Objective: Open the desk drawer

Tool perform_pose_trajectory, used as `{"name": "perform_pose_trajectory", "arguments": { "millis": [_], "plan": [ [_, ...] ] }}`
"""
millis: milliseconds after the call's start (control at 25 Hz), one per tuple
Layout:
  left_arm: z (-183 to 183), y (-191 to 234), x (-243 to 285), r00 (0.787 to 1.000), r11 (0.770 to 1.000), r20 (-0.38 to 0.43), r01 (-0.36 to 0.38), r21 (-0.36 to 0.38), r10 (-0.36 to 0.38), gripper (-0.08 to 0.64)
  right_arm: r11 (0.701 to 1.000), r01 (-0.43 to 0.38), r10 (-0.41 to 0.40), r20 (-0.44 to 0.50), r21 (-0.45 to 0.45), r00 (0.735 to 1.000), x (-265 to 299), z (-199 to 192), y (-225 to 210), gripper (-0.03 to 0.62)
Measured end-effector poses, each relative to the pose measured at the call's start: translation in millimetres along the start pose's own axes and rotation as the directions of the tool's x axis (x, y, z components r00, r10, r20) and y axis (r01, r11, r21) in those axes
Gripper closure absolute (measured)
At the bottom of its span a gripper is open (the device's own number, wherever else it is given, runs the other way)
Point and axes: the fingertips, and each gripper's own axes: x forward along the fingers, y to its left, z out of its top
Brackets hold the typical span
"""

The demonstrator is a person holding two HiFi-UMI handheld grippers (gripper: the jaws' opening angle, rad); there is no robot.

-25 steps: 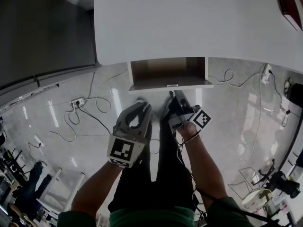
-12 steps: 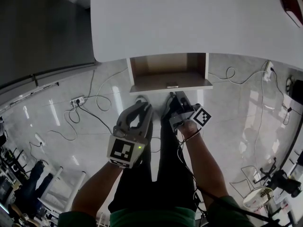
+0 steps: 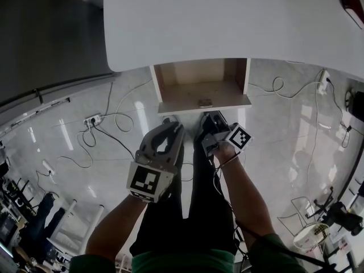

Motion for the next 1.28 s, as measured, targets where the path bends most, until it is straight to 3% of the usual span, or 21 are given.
{"name": "perform_pose_trajectory", "arguments": {
  "millis": [240,480,560,720,800,920,1080,1280],
  "plan": [
    [-1.5,-2.1,-0.9,1.0,1.0,-0.024,0.008,-0.017,-0.008,0.529,1.0,0.013,-0.014,-0.025,-0.028,1.0,1.7,-0.6,-5.7,0.517],
    [7.7,3.3,-9.2,0.999,0.999,0.029,-0.018,0.029,0.017,0.529,0.997,0.078,-0.078,-0.015,-0.03,0.997,-32.2,6.5,-2.8,0.519],
    [20.3,5.0,-14.2,0.999,0.999,0.037,-0.029,0.026,0.029,0.529,0.996,0.082,-0.083,-0.015,-0.03,0.996,-41.8,10.0,11.8,0.53],
    [61.7,1.6,-30.5,0.997,0.999,0.061,-0.051,0.0,0.051,0.531,0.988,0.09,-0.096,-0.04,-0.126,0.995,-59.9,21.7,66.0,0.576],
    [85.8,2.0,-45.2,0.994,0.997,0.085,-0.074,-0.004,0.074,0.529,0.966,0.107,-0.123,-0.057,-0.234,0.991,-68.4,27.0,107.5,0.589],
    [124.4,4.5,-63.8,0.985,0.994,0.133,-0.107,-0.009,0.107,0.531,0.875,0.093,-0.135,-0.055,-0.475,0.989,-71.6,46.9,187.2,0.589],
    [180.5,5.4,-90.2,0.969,0.99,0.201,-0.142,-0.022,0.143,0.531,0.689,0.043,-0.103,-0.039,-0.724,0.994,-65.4,72.9,299.6,0.589],
    [267.9,1.0,-130.1,0.923,0.983,0.342,-0.182,-0.009,0.174,0.531,0.445,0.035,-0.016,0.031,-0.895,0.999,-57.4,102.6,429.9,0.591]
  ]
}}
